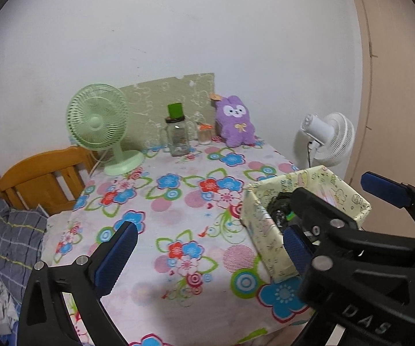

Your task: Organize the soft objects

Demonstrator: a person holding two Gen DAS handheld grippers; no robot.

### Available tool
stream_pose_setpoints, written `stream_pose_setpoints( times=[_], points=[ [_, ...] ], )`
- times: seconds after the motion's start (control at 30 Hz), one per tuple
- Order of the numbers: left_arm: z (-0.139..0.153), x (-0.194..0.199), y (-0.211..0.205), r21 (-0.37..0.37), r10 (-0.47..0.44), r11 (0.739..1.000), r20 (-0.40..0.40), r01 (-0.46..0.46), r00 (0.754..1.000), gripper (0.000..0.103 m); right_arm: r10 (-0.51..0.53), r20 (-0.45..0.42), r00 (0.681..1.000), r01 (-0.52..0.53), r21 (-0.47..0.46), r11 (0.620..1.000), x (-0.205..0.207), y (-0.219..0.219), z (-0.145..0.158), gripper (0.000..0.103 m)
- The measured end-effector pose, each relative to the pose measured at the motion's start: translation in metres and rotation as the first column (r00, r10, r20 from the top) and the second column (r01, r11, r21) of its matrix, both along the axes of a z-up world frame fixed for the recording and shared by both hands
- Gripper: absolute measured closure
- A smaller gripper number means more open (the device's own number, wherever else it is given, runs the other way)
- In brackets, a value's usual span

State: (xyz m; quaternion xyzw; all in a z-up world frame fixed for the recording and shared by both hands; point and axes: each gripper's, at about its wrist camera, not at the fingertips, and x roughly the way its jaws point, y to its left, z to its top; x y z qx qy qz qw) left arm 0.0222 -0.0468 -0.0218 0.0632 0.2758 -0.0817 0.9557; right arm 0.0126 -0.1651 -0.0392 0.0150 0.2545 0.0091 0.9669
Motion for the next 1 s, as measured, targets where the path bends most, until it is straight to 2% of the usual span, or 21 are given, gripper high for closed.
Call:
stream_pose_setpoints(
  times=[0.57,1.0],
  points=[
    [0.016,-0.025,0.049,-0.035,0.11,0.994,0.064,-0.108,0.992,0.0,0.035,0.068,0.997,-0.034,-0.02,0.999,-0.024,0.014,0.019,0.009],
    [0.025,-0.041,0.065,-0.059,0.155,0.987,0.101,-0.15,0.983,0.0,0.015,0.12,0.993,-0.012,-0.026,1.0,-0.041,0.011,0.028,0.005]
  ],
)
